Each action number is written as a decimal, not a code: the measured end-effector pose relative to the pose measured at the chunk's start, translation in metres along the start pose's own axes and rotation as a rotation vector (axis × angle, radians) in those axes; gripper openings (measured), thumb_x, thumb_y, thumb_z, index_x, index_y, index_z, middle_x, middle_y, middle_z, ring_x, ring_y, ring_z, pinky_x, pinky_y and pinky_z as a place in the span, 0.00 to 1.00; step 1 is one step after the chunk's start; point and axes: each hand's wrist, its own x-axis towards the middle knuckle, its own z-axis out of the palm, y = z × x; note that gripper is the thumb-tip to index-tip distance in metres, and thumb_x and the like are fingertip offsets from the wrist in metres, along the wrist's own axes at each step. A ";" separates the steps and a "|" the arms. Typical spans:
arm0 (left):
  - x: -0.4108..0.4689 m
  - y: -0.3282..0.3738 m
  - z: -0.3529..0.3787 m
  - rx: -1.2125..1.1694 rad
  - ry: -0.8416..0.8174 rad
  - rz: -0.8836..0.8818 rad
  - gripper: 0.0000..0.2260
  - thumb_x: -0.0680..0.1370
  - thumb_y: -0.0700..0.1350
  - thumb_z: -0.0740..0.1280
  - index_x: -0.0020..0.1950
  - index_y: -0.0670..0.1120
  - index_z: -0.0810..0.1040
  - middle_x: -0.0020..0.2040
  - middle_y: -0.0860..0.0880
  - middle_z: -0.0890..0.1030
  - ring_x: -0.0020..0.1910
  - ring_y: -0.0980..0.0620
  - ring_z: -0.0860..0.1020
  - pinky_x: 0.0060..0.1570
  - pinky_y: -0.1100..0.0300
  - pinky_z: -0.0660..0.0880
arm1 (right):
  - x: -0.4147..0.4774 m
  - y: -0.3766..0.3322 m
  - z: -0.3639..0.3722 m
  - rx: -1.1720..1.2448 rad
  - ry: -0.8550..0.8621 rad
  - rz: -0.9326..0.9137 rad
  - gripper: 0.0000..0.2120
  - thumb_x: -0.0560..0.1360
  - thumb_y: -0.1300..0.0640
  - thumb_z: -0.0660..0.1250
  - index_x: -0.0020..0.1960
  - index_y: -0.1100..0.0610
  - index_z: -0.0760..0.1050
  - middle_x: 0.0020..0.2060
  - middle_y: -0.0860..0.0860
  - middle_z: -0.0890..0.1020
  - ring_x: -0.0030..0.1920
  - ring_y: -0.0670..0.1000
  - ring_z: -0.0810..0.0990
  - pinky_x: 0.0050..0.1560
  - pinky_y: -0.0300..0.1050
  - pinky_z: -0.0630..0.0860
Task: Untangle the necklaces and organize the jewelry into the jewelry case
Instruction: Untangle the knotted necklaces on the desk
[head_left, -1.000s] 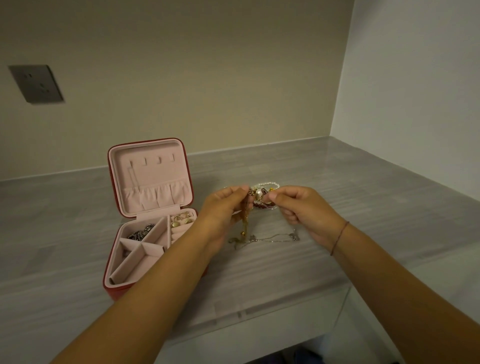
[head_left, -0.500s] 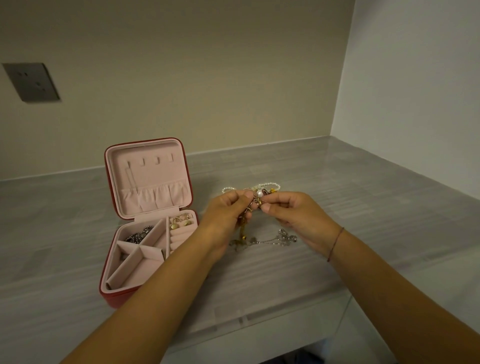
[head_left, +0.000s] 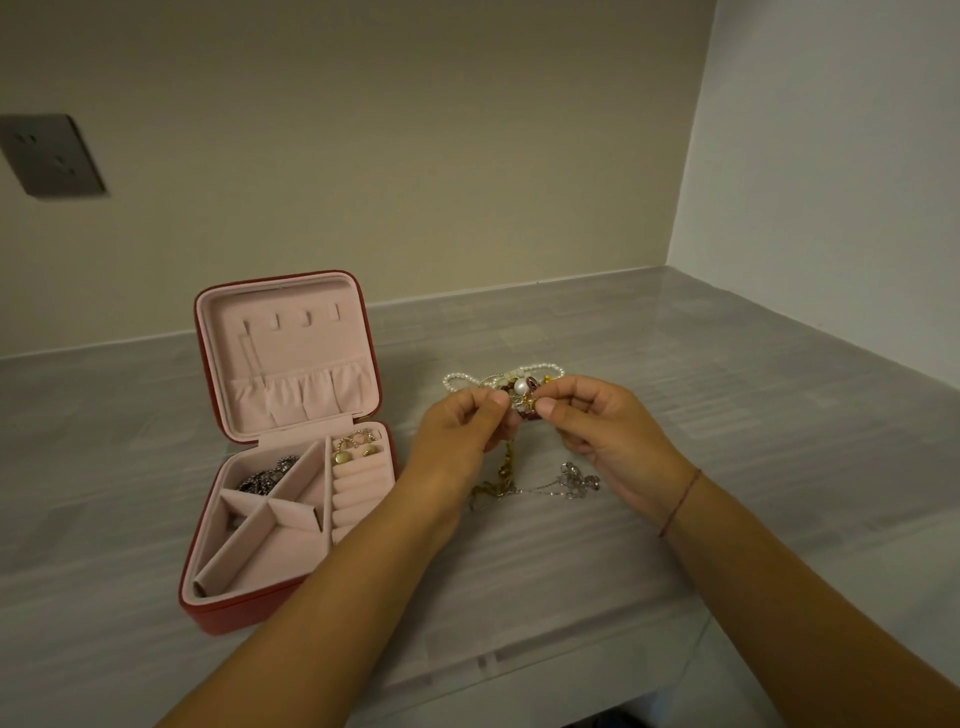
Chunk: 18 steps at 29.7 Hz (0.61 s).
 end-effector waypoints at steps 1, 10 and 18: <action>-0.001 -0.001 0.001 -0.024 -0.005 -0.005 0.08 0.80 0.41 0.62 0.43 0.42 0.78 0.36 0.49 0.79 0.37 0.55 0.76 0.44 0.66 0.76 | 0.000 0.001 0.000 -0.016 0.002 -0.010 0.05 0.74 0.66 0.67 0.48 0.61 0.79 0.34 0.51 0.80 0.24 0.39 0.67 0.26 0.31 0.64; -0.003 -0.003 0.003 0.038 0.004 0.021 0.07 0.80 0.42 0.63 0.42 0.44 0.77 0.33 0.51 0.76 0.32 0.57 0.72 0.35 0.67 0.71 | -0.005 0.003 -0.004 -0.157 0.018 -0.110 0.05 0.70 0.65 0.71 0.46 0.59 0.80 0.40 0.55 0.82 0.42 0.50 0.78 0.47 0.38 0.77; -0.001 -0.003 0.002 -0.055 -0.039 -0.086 0.13 0.82 0.42 0.59 0.38 0.44 0.75 0.27 0.52 0.75 0.29 0.56 0.72 0.40 0.63 0.71 | -0.006 0.003 -0.006 -0.188 0.084 -0.165 0.08 0.71 0.66 0.71 0.43 0.54 0.80 0.37 0.54 0.81 0.38 0.48 0.77 0.42 0.36 0.77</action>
